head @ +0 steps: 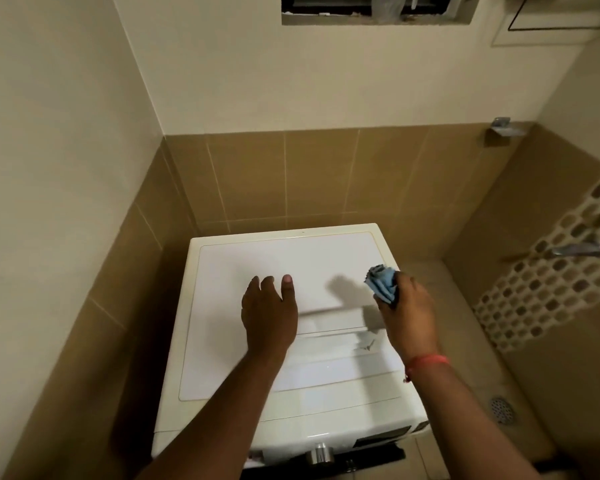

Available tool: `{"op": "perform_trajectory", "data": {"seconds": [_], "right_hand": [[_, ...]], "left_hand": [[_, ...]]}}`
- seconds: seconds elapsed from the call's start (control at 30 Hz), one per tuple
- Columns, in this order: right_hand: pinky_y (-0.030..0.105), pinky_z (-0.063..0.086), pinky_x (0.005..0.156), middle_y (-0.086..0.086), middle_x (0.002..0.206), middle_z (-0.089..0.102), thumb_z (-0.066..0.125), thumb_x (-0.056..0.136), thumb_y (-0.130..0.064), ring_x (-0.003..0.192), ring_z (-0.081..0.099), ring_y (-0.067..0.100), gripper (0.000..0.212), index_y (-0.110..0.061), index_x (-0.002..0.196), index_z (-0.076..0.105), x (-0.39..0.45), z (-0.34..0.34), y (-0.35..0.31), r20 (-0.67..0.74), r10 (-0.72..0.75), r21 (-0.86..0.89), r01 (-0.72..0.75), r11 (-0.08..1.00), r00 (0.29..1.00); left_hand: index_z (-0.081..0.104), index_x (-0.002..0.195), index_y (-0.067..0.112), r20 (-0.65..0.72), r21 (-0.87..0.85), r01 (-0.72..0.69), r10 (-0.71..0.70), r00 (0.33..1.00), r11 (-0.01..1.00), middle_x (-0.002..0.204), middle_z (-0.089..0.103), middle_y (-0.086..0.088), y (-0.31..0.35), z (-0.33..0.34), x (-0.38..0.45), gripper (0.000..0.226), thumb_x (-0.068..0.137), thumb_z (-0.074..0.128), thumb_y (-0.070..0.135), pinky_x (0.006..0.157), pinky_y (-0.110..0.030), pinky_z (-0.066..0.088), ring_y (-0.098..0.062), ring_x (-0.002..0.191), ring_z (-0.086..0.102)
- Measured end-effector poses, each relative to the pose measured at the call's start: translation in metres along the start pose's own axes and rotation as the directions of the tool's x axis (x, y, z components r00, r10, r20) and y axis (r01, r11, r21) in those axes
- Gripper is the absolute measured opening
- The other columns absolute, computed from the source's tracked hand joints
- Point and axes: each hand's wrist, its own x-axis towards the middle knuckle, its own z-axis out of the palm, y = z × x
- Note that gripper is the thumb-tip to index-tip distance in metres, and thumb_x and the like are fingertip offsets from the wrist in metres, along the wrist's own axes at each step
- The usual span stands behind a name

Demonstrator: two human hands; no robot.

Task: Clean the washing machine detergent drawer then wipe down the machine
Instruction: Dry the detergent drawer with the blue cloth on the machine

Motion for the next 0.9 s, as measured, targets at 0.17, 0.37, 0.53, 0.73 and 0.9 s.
{"op": "perform_trajectory", "data": {"seconds": [0.17, 0.37, 0.53, 0.73, 0.9], "right_hand": [[0.033, 0.043, 0.05, 0.009, 0.076, 0.057, 0.076, 0.068, -0.005, 0.065, 0.056, 0.032, 0.019, -0.01, 0.083, 0.064, -0.014, 0.039, -0.018, 0.121, -0.162, -0.418, 0.198, 0.887, 0.979], [0.033, 0.048, 0.057, 0.002, 0.079, 0.059, 0.069, 0.067, 0.0, 0.07, 0.055, 0.024, 0.039, -0.019, 0.101, 0.071, -0.05, 0.063, -0.064, 0.25, -0.448, -0.137, 0.49, 0.861, 0.858], [0.028, 0.043, 0.059, 0.0, 0.085, 0.056, 0.064, 0.061, 0.006, 0.077, 0.054, 0.023, 0.054, -0.026, 0.104, 0.072, -0.036, 0.03, -0.01, 0.27, -0.413, -0.109, 0.454, 0.884, 0.87], [0.033, 0.049, 0.07, -0.002, 0.091, 0.061, 0.056, 0.068, -0.001, 0.084, 0.055, 0.022, 0.05, -0.031, 0.104, 0.072, -0.042, 0.033, -0.025, 0.298, -0.392, -0.037, 0.421, 0.906, 0.87], [0.035, 0.052, 0.071, -0.002, 0.1, 0.06, 0.059, 0.069, 0.009, 0.085, 0.054, 0.022, 0.061, -0.034, 0.112, 0.067, -0.042, 0.048, -0.056, 0.387, -0.511, 0.078, 0.525, 0.847, 0.767]], "left_hand": [[0.046, 0.141, 0.014, -0.004, -0.04, 0.001, -0.001, 1.0, 0.999, 0.155, 0.032, -0.011, -0.001, 0.002, 0.0, 0.059, 0.1, 0.027, 0.052, 0.118, -0.045, 0.022, -0.03, 0.144, 0.025], [0.044, 0.141, 0.017, -0.009, -0.001, -0.004, 0.004, 1.0, 1.0, 0.154, 0.036, -0.008, -0.009, 0.01, 0.006, 0.058, 0.101, 0.024, 0.053, 0.117, -0.042, 0.025, -0.026, 0.143, 0.031], [0.047, 0.141, 0.015, -0.029, 0.098, -0.03, 0.033, 0.999, 0.995, 0.155, 0.035, -0.011, -0.006, 0.006, 0.001, 0.066, 0.098, 0.019, 0.057, 0.118, -0.044, 0.025, -0.028, 0.144, 0.028], [0.041, 0.145, 0.02, -0.015, 0.039, 0.017, -0.017, 1.0, 0.999, 0.155, 0.034, -0.009, -0.005, 0.003, 0.0, 0.081, 0.092, 0.002, 0.067, 0.118, -0.046, 0.026, -0.027, 0.145, 0.026], [0.039, 0.147, 0.023, 0.006, 0.022, 0.047, -0.047, 0.999, 0.999, 0.161, 0.022, -0.005, 0.005, -0.006, -0.006, 0.071, 0.095, 0.014, 0.064, 0.12, -0.05, 0.02, -0.026, 0.149, 0.018]]}}
